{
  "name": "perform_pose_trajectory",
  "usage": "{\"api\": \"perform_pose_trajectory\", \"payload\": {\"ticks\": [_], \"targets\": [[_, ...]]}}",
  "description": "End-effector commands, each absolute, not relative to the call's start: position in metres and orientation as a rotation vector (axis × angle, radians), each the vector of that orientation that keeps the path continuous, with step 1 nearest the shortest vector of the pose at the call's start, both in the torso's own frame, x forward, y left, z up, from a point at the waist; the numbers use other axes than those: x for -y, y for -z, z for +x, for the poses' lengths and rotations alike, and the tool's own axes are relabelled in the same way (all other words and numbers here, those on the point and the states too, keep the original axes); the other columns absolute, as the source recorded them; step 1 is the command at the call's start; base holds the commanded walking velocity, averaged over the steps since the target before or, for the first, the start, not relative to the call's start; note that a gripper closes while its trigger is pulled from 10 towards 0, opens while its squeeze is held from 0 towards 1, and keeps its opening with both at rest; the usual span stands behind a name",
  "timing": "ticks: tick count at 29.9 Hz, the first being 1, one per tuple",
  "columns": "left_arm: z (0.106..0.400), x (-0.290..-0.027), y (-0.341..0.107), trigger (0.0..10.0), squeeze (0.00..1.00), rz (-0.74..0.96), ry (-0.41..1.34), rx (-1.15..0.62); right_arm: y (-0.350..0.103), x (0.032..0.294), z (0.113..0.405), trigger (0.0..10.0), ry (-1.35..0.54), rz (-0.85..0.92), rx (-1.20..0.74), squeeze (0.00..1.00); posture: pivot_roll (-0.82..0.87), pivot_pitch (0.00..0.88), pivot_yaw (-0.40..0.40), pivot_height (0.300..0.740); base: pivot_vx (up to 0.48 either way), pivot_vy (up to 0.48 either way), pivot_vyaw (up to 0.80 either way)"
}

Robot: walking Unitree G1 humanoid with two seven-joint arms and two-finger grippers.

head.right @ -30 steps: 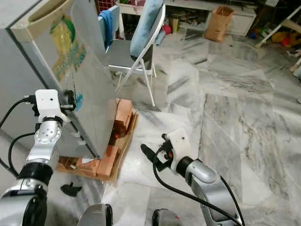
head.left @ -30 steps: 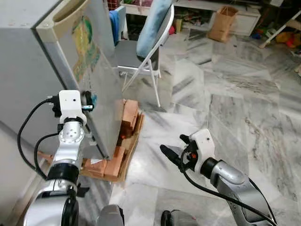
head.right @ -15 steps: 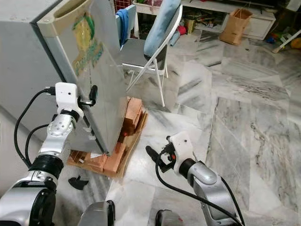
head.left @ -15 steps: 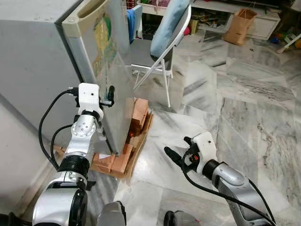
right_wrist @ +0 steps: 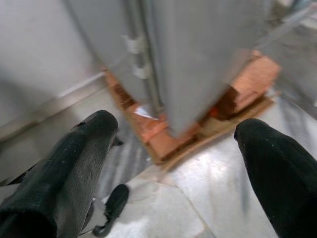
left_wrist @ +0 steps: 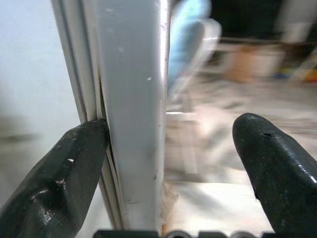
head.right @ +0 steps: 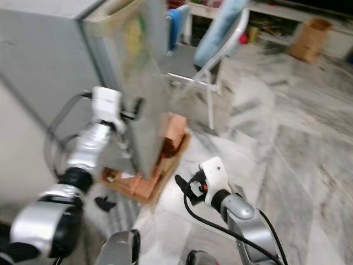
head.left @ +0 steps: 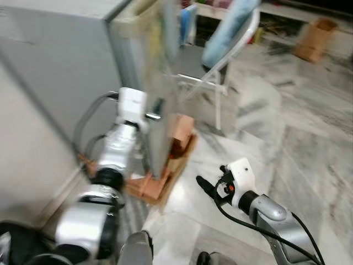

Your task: Restocking fridge

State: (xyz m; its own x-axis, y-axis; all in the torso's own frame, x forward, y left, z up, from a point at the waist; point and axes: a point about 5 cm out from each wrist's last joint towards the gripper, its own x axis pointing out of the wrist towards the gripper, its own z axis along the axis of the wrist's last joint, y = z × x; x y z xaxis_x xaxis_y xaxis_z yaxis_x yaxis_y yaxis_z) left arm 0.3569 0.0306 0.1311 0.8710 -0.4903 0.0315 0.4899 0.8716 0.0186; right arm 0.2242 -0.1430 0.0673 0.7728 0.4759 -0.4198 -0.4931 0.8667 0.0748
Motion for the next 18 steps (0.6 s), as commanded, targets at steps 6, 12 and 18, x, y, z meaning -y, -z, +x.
{"api": "perform_pose_trajectory", "payload": {"ticks": [6,12,18], "targets": [[0.354,0.018,-0.18,10.0,0.0,-0.069,0.682,0.177,-0.075,0.141,0.221,10.0,-0.528,-0.043,-0.468,0.0,0.06,0.083,0.008,0.74,0.0,0.0,0.0],[0.373,-0.041,-0.171,10.0,0.0,-0.039,0.482,0.16,-0.086,0.138,0.223,10.0,-0.532,-0.034,-0.441,0.0,0.07,0.081,0.01,0.74,0.0,0.0,0.0],[0.365,-0.09,-0.144,10.0,0.0,-0.032,0.375,0.118,-0.083,0.138,0.226,10.0,-0.52,-0.04,-0.424,0.0,0.07,0.083,0.007,0.74,0.0,-0.083,0.0]]}}
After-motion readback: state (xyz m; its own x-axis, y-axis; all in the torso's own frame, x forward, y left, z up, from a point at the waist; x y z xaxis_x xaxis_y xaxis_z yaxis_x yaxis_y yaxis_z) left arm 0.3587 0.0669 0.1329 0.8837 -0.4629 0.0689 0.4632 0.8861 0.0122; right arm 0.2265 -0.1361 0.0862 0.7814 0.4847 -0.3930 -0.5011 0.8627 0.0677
